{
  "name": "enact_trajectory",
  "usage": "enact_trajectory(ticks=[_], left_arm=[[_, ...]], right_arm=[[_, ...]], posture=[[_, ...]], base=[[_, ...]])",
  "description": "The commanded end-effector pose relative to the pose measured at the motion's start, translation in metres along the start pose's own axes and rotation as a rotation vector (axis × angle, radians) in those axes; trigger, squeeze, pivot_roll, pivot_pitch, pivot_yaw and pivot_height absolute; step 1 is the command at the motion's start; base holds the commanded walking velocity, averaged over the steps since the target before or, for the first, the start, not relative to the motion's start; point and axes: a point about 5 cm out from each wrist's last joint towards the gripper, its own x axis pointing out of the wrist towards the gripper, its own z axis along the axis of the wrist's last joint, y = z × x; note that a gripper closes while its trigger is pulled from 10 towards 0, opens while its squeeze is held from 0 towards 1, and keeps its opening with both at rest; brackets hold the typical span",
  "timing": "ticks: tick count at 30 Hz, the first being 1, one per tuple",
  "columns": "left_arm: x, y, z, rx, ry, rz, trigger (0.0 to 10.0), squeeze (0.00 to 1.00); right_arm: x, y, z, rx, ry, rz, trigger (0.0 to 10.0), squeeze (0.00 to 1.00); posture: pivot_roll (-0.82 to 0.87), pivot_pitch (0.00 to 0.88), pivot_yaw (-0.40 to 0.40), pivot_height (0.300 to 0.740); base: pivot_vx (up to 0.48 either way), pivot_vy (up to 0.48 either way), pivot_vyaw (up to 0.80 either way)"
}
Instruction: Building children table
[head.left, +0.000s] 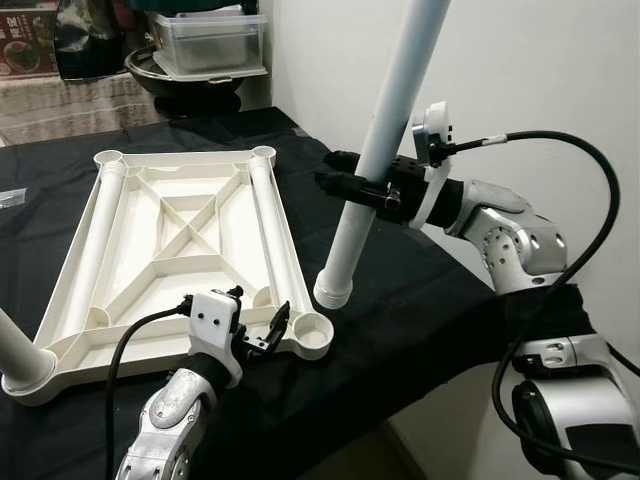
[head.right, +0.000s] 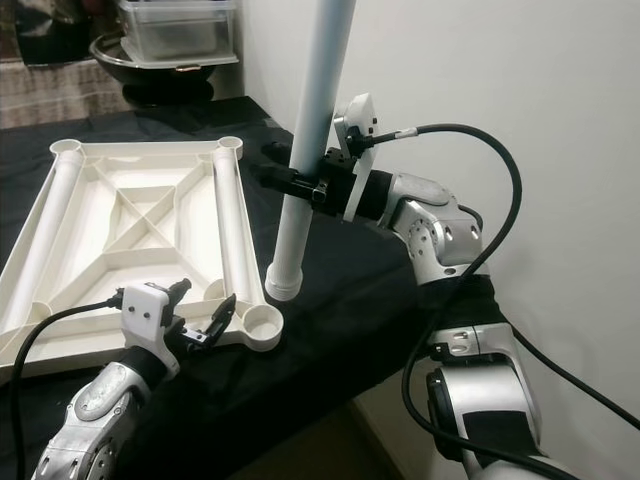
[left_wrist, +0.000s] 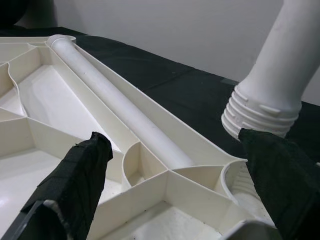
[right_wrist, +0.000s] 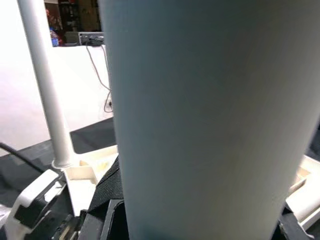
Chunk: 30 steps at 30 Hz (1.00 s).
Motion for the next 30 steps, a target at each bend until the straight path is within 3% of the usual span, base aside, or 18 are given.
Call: enact_trajectory(ticks=[1,30], left_arm=[[-0.003,0.001,-0.003,-0.005,0.01,0.0,10.0,0.0],[-0.004,0.0,-0.007,-0.014,0.022,-0.007,10.0,0.0]], right_arm=[[0.003,0.006,-0.002,0.003,0.006,0.04,10.0,0.0],[0.016,0.026,-0.025,0.069,0.056,0.151,10.0,0.0]], posture=[[-0.01,0.0,-0.115,0.74],[0.0,0.0,-0.126,0.74]], base=[[0.0,0.0,0.0],[0.0,0.0,0.0]])
